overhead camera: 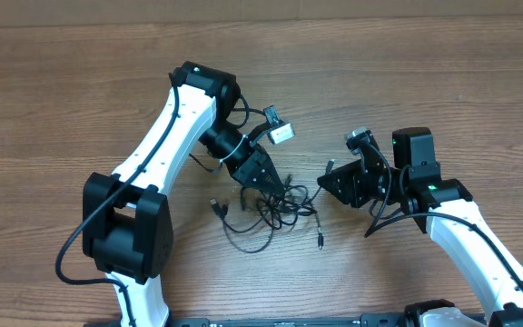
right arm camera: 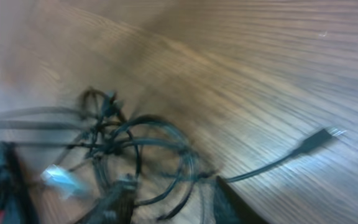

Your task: Untangle cables

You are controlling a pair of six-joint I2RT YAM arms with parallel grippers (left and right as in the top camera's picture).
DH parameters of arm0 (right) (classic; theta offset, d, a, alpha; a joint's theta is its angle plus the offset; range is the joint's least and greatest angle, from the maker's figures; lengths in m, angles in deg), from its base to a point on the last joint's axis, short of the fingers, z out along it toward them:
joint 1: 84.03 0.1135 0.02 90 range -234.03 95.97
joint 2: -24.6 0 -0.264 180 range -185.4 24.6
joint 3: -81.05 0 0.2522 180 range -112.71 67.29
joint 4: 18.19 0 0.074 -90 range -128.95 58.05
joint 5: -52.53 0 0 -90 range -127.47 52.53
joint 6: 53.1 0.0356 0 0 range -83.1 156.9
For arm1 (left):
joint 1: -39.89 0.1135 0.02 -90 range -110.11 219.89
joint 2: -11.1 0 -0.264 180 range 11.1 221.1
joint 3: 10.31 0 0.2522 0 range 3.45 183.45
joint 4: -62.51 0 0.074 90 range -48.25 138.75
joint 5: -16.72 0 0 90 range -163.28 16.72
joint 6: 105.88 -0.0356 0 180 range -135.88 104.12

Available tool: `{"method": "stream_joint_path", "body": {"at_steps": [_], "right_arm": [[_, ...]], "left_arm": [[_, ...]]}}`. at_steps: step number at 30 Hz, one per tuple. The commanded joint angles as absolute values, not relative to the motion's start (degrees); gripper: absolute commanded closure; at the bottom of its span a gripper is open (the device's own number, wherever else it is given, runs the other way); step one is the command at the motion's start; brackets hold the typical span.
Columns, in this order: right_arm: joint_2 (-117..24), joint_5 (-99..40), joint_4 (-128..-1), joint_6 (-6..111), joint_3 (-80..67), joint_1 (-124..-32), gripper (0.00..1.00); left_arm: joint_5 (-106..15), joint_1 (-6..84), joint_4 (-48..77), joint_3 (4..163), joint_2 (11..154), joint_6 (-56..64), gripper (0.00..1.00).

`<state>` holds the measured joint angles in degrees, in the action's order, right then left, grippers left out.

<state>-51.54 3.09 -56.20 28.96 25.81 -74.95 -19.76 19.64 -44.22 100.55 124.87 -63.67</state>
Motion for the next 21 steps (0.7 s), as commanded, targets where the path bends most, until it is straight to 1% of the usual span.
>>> {"method": "stream_joint_path", "body": {"at_steps": [1,3,5,6,8,9,11,15,17,20,21], "right_arm": [[-51.3,6.0,-57.6,27.0,25.5,-74.9,0.70],[-51.3,2.8,-59.0,28.0,25.5,-74.9,0.70],[-51.3,-0.8,-60.4,29.2,25.5,-74.9,0.67],[-51.3,-2.6,-61.1,29.8,25.5,-74.9,0.65],[-51.3,-6.0,-62.3,31.2,25.5,-74.9,0.65],[-51.3,-8.1,-63.0,32.3,25.5,-74.9,0.64],[-51.3,-14.1,-64.7,35.3,25.5,-74.9,0.64],[-51.3,-28.1,-68.3,46.2,25.5,-75.4,0.50],[-51.3,-29.4,-68.9,47.8,25.5,-75.6,0.47],[-51.3,-28.3,-68.5,47.8,25.5,-75.5,0.36],[-51.3,-28.2,-68.5,47.8,25.5,-75.5,0.35]], "left_arm": [[-24.9,19.6,-40.0,100.2,123.2,-63.1,0.32],[-26.4,19.6,-36.9,100.2,123.2,-58.9,0.16],[-27.8,19.6,-34.5,100.2,123.2,-55.6,0.08],[-28.6,19.6,-33.5,100.2,123.2,-54.3,0.06],[-28.9,19.6,-33.1,100.2,123.2,-53.1,0.07],[-28.9,19.5,-33.4,100.2,123.2,-53.1,0.10],[-29.0,19.2,-34.5,100.1,123.2,-53.2,0.11],[-31.1,18.2,-35.5,98.6,123.2,-53.2,0.12],[-32.1,17.5,-35.5,97.4,123.2,-53.1,0.12],[-32.4,16.2,-34.7,95.3,123.2,-53.1,0.13],[-32.5,15.6,-34.2,94.6,123.2,-53.1,0.13]]}}
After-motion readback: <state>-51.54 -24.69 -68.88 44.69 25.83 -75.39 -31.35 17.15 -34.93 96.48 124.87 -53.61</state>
